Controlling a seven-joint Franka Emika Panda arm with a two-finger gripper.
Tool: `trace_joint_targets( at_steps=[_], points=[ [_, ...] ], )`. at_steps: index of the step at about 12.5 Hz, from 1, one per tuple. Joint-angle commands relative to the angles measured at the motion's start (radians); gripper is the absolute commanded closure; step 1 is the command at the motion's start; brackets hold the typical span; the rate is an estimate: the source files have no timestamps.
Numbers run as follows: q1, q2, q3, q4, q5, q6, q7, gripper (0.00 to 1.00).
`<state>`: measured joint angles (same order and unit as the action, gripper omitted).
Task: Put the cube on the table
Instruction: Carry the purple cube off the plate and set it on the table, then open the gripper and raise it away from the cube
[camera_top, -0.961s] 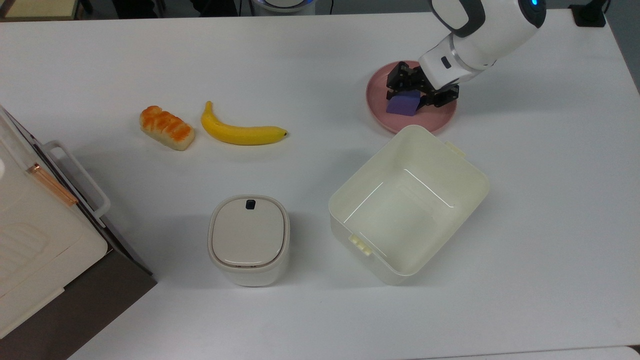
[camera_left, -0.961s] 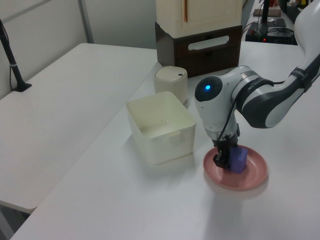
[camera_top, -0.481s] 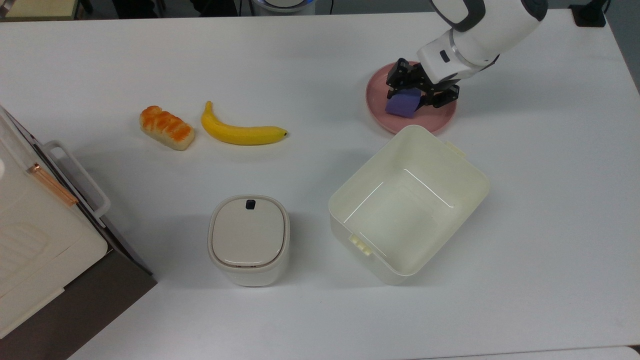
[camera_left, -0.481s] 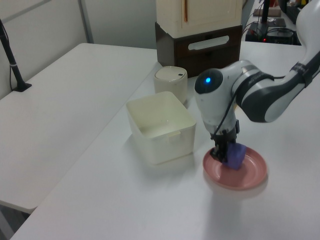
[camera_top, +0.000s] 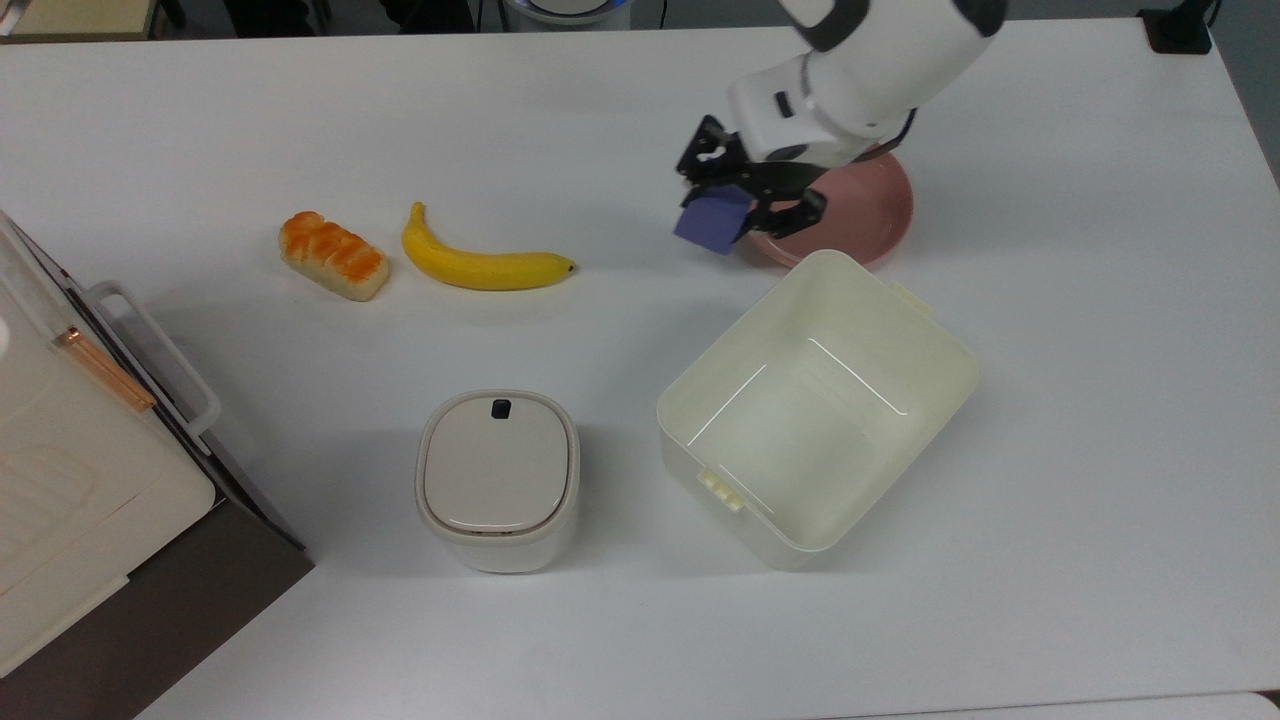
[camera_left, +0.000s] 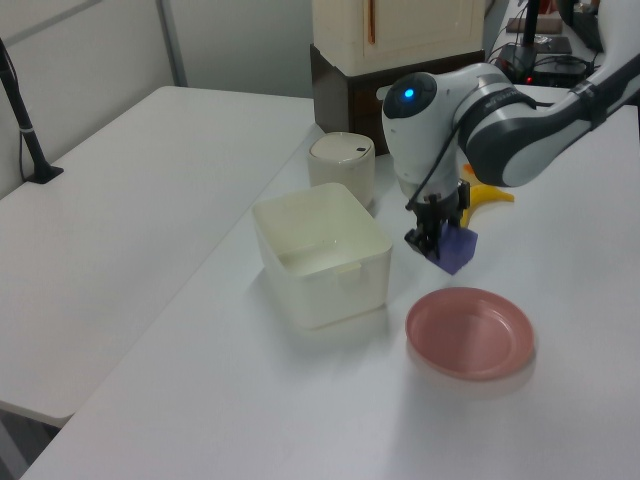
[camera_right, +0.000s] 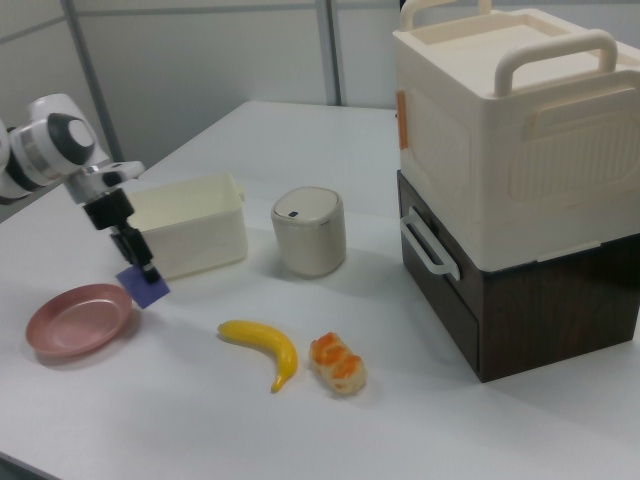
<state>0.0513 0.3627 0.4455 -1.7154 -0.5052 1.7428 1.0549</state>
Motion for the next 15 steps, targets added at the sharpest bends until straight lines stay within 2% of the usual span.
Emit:
trace_joint_targets(
  at_steps=[1, 2, 3, 4, 9, 11, 12, 13, 15],
  points=[
    [-0.068, -0.019, -0.039, -0.015, -0.022, -0.006, 0.026, 0.33],
    [-0.076, -0.018, -0.054, -0.015, -0.051, -0.011, 0.033, 0.0],
    [-0.076, -0.019, -0.057, -0.015, -0.093, -0.029, 0.039, 0.0],
    [-0.076, -0.018, -0.056, -0.007, -0.098, -0.038, 0.042, 0.0],
    [-0.088, -0.021, -0.056, 0.002, -0.099, -0.037, 0.036, 0.0],
    [-0.14, -0.053, -0.056, 0.051, -0.088, -0.037, 0.021, 0.0],
    [-0.157, -0.077, -0.06, 0.071, -0.061, -0.038, -0.036, 0.0],
    [-0.177, -0.115, -0.089, 0.089, 0.032, -0.039, -0.127, 0.0],
    [-0.174, -0.198, -0.207, 0.132, 0.205, -0.101, -0.362, 0.0]
  ],
)
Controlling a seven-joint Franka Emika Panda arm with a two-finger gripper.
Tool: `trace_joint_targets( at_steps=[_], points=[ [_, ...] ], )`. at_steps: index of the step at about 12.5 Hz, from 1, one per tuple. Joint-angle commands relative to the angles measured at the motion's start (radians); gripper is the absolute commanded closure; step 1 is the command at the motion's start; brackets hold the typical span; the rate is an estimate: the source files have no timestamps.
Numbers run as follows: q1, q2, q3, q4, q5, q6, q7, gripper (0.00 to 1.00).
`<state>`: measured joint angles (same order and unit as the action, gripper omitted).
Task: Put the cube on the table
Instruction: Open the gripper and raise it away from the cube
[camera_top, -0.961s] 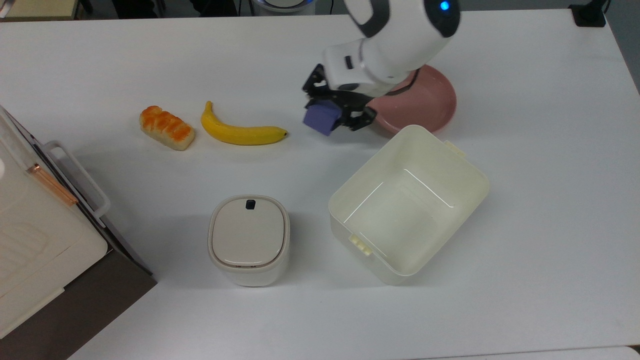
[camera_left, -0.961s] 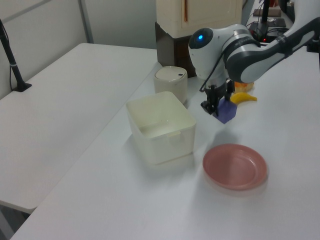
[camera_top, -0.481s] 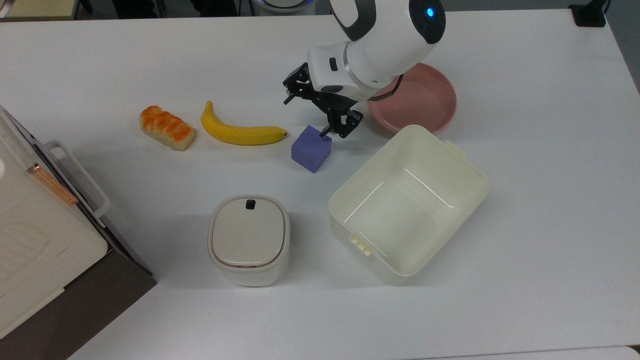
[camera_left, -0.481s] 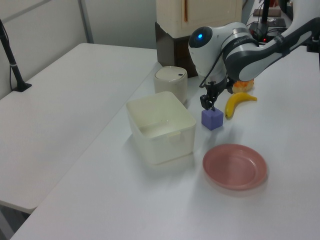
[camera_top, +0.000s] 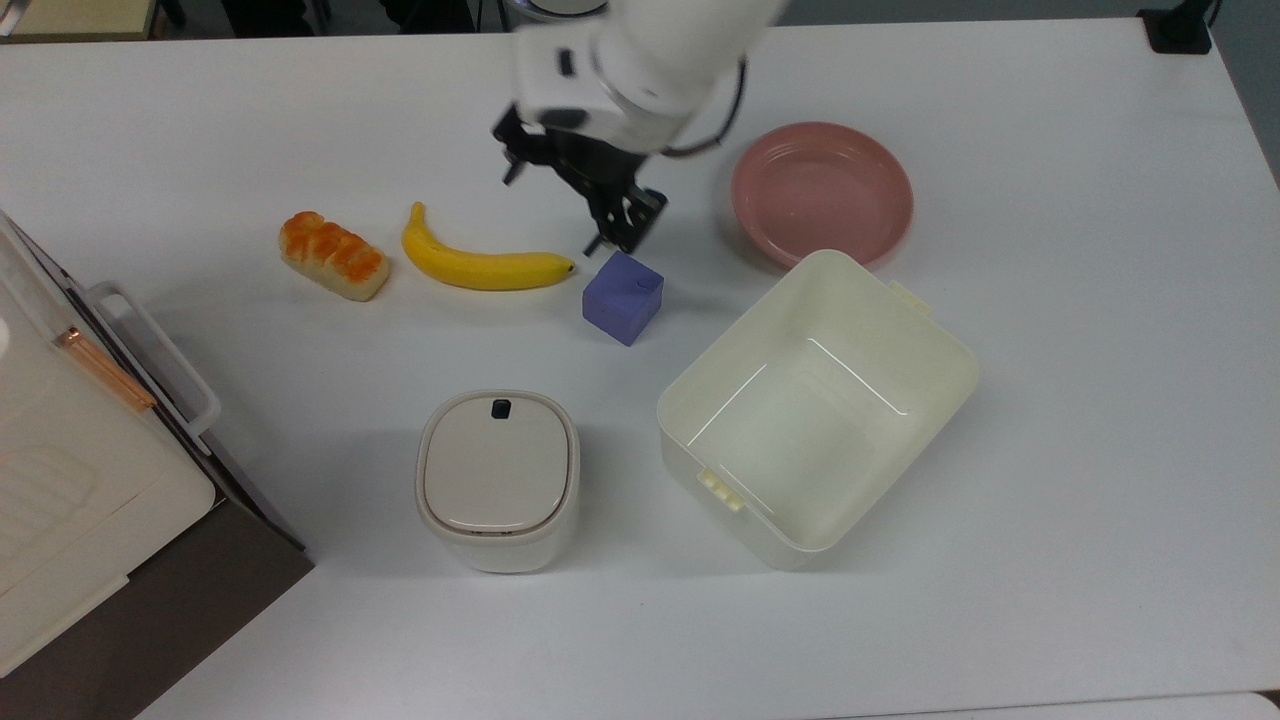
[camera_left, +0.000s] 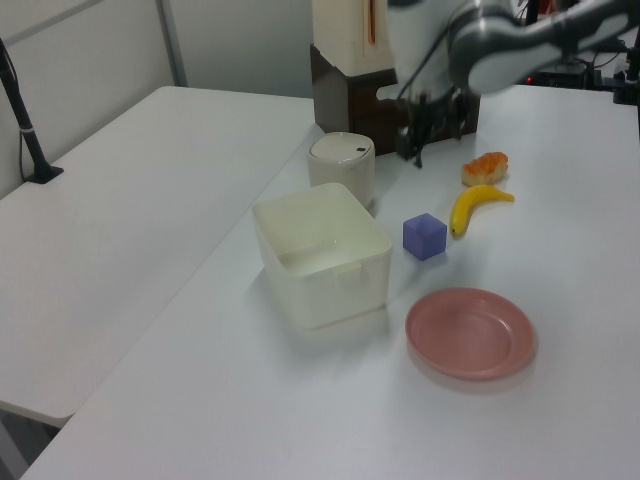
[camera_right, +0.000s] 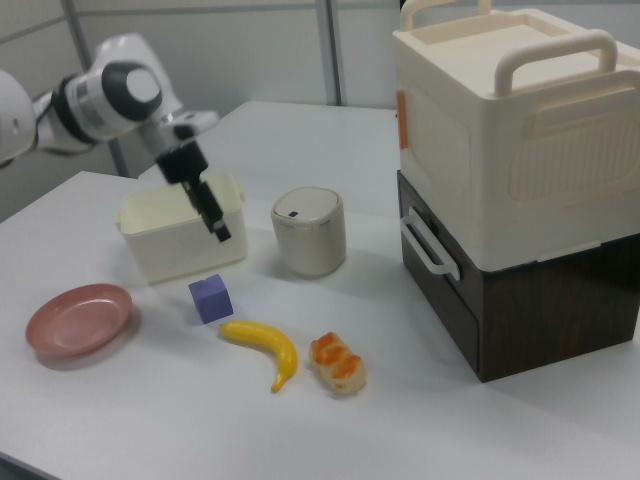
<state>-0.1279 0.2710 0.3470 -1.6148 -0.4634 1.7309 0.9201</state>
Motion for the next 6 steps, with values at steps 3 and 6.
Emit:
trace_joint_targets(
  at_steps=[3, 6],
  points=[
    [0.016, -0.228, -0.313, 0.073, 0.366, -0.186, -0.575, 0.0],
    [0.017, -0.3, -0.431, 0.075, 0.419, -0.24, -0.769, 0.0]
  ],
)
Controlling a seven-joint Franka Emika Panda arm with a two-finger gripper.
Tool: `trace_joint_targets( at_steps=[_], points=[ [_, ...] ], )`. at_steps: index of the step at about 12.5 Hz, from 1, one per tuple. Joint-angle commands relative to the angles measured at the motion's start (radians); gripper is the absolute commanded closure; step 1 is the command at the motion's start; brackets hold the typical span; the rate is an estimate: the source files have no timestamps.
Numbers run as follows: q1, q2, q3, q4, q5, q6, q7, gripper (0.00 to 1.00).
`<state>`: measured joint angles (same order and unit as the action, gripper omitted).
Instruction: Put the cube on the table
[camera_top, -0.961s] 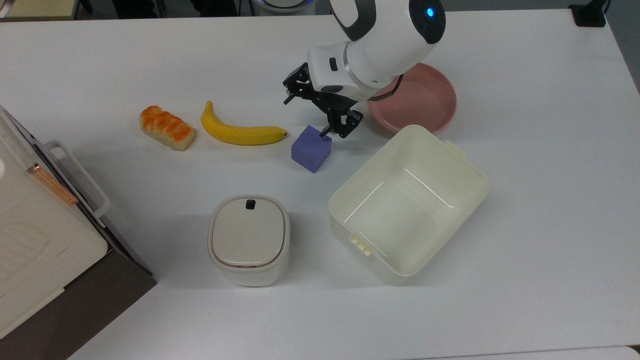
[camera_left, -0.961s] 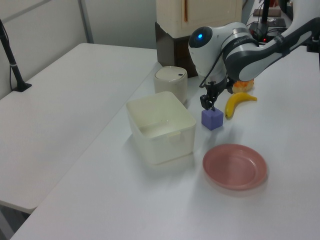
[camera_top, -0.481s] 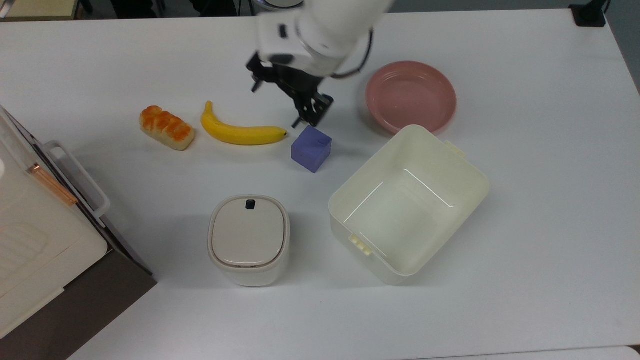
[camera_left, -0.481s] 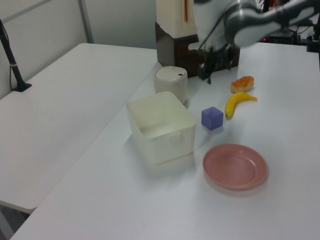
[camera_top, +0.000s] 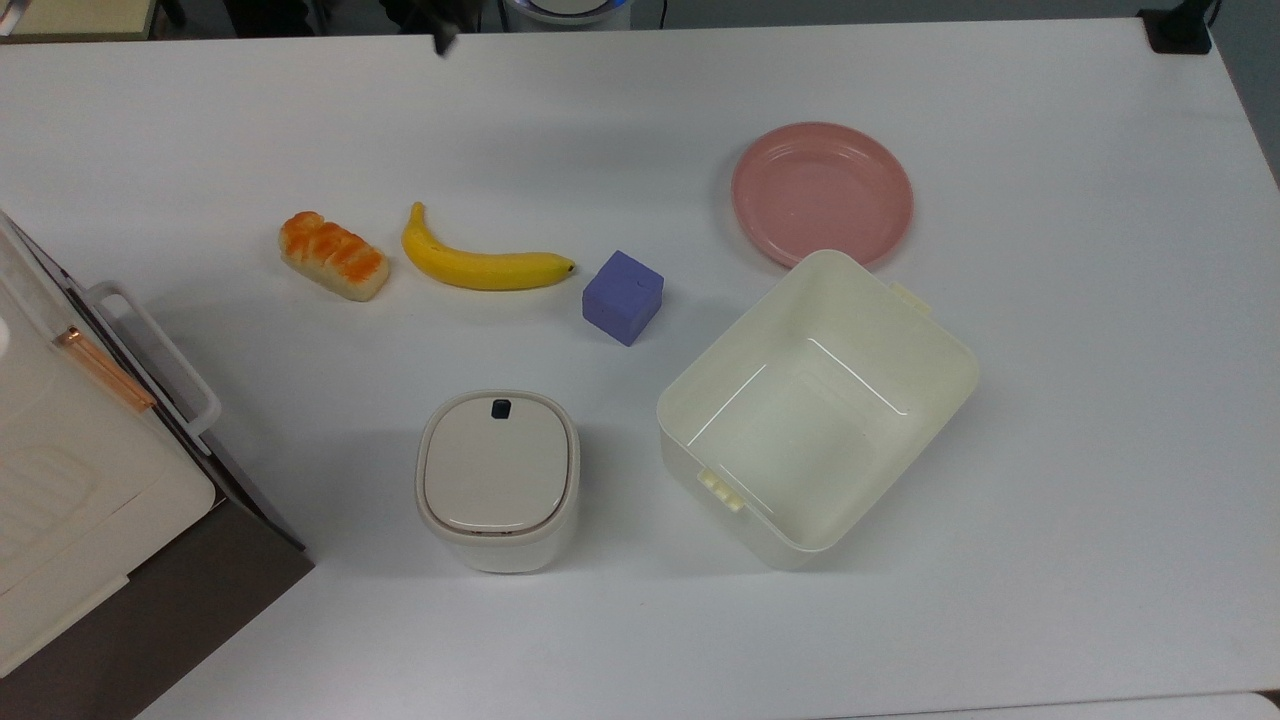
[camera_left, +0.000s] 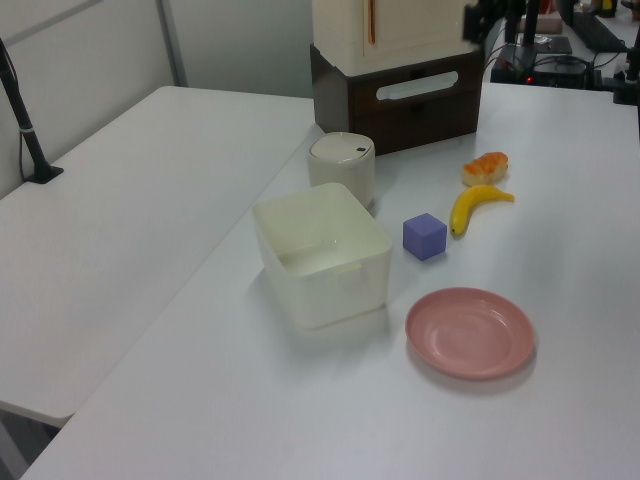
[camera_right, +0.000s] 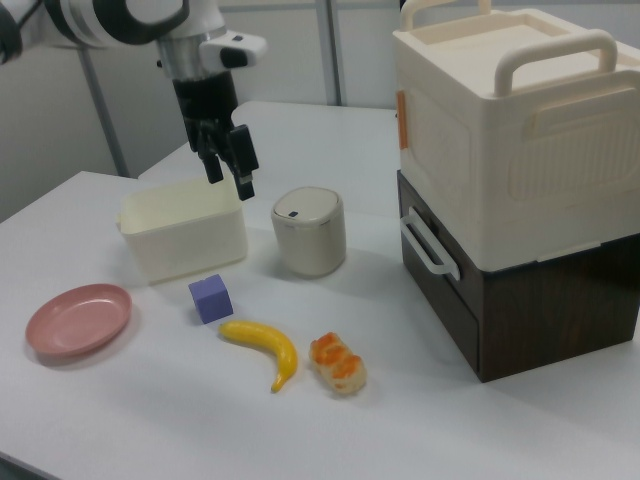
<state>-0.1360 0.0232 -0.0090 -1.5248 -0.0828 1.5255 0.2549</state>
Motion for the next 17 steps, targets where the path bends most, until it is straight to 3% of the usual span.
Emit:
trace_joint_targets(
  at_steps=[1, 3, 4, 6, 7, 10, 12, 14, 15, 17],
  points=[
    [0.026, -0.061, -0.104, -0.012, 0.06, -0.036, -0.135, 0.0],
    [0.042, -0.071, -0.164, -0.002, 0.095, -0.034, -0.141, 0.0],
    [0.111, -0.072, -0.219, -0.002, 0.092, -0.037, -0.132, 0.0],
    [0.339, -0.069, -0.444, -0.002, 0.09, -0.036, -0.129, 0.0],
    [0.351, -0.069, -0.469, -0.002, 0.092, -0.034, -0.132, 0.0],
    [0.337, -0.069, -0.457, -0.002, 0.095, -0.036, -0.169, 0.0],
    [0.21, -0.062, -0.357, 0.052, 0.142, -0.042, -0.277, 0.0],
    [0.199, -0.059, -0.319, 0.049, 0.159, -0.054, -0.27, 0.0],
    [0.197, -0.046, -0.269, 0.037, 0.159, -0.018, -0.238, 0.0],
    [0.191, -0.043, -0.22, -0.056, 0.146, 0.172, -0.117, 0.0]
  ],
)
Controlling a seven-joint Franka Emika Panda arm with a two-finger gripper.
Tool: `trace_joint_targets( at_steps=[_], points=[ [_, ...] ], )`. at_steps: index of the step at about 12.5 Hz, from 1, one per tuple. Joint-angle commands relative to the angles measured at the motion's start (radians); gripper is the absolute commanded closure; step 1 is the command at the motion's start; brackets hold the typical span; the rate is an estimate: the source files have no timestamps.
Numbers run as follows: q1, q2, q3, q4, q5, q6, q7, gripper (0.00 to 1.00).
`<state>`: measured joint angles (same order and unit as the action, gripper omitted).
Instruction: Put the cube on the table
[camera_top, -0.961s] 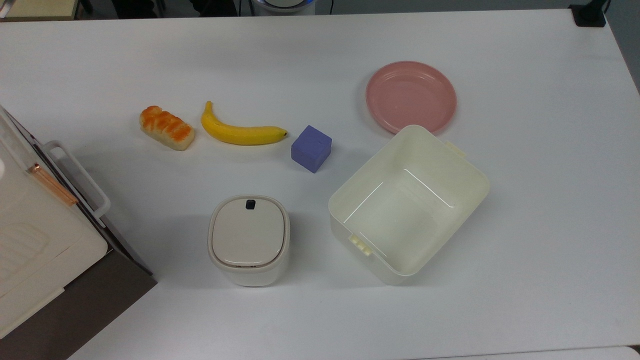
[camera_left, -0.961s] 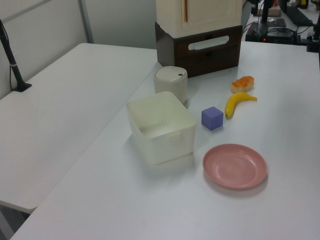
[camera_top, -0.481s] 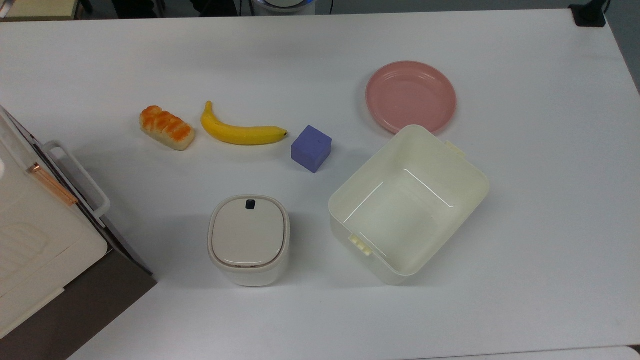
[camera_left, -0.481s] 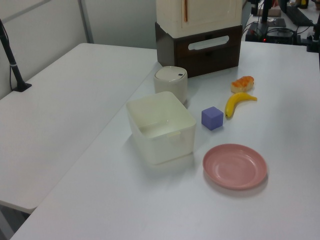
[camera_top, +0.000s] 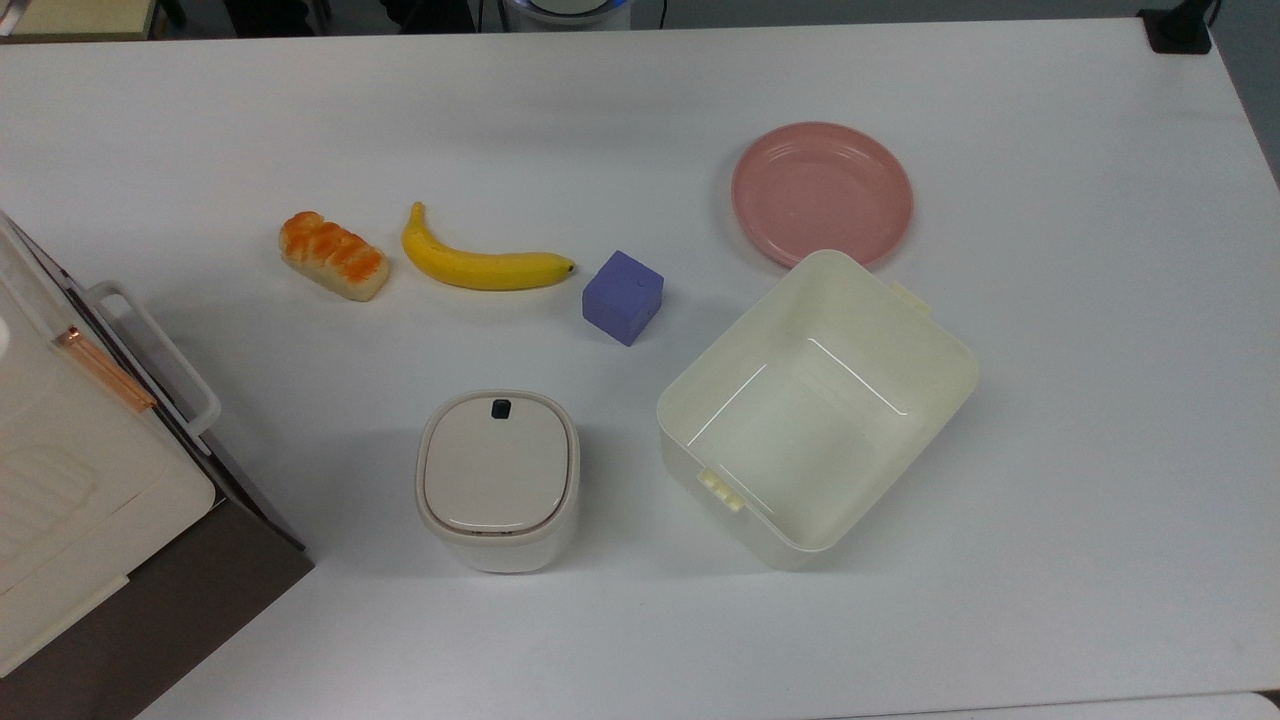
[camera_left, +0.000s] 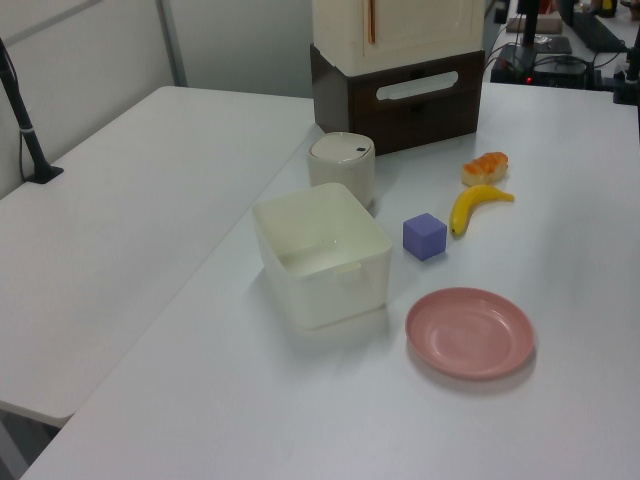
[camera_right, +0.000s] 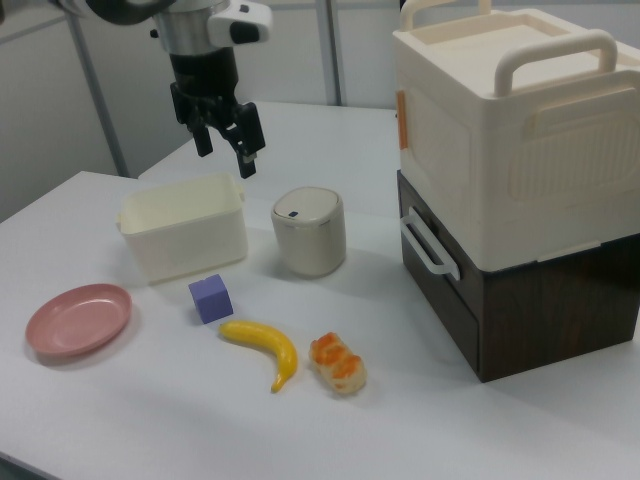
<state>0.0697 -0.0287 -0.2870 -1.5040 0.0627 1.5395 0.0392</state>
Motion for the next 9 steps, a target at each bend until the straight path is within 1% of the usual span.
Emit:
trace_joint_targets(
  at_steps=[1, 3, 4, 7, 9],
  points=[
    [-0.014, 0.01, 0.058, -0.078, 0.0, 0.166, 0.096, 0.0],
    [-0.021, 0.007, 0.058, -0.087, -0.015, 0.168, 0.084, 0.0],
    [-0.019, 0.004, 0.058, -0.102, -0.044, 0.175, 0.077, 0.0],
    [-0.021, 0.001, 0.058, -0.108, -0.049, 0.168, 0.073, 0.0],
    [-0.014, 0.0, 0.06, -0.11, -0.049, 0.125, 0.073, 0.0]
  ],
)
